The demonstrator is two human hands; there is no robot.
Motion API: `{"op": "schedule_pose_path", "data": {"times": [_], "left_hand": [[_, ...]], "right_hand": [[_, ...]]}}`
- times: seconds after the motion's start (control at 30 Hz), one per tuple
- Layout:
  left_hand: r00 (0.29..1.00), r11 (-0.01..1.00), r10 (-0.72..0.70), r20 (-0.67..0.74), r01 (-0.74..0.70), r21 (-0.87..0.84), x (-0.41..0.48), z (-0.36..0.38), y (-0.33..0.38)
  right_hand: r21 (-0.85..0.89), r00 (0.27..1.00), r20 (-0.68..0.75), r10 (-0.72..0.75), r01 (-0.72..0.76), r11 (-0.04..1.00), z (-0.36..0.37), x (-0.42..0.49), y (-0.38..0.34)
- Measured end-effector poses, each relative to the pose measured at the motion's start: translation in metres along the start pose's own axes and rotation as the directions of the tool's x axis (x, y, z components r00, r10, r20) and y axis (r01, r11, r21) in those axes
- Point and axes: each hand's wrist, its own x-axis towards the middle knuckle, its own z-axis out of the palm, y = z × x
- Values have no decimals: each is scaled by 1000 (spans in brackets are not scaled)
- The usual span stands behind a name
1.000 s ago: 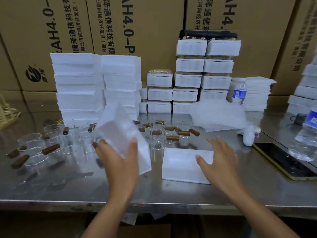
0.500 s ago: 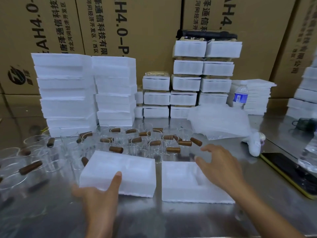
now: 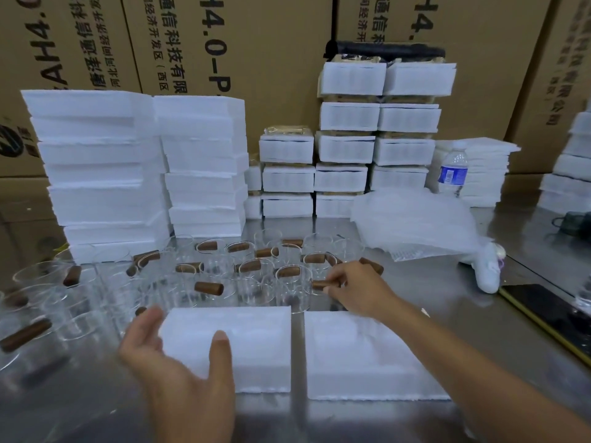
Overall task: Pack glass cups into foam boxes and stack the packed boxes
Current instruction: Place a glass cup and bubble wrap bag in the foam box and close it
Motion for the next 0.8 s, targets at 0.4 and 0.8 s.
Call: {"op": "schedule_pose_path", "data": {"times": [0.4, 0.8], "left_hand": [[894, 956, -118, 432, 219, -193, 45, 80, 42], [480, 496, -310, 820, 818, -292, 50, 125, 20]], "right_hand": [[312, 973, -197, -120, 178, 933, -55, -9, 12], [512, 983, -76, -166, 181, 840, -78, -7, 21]]}}
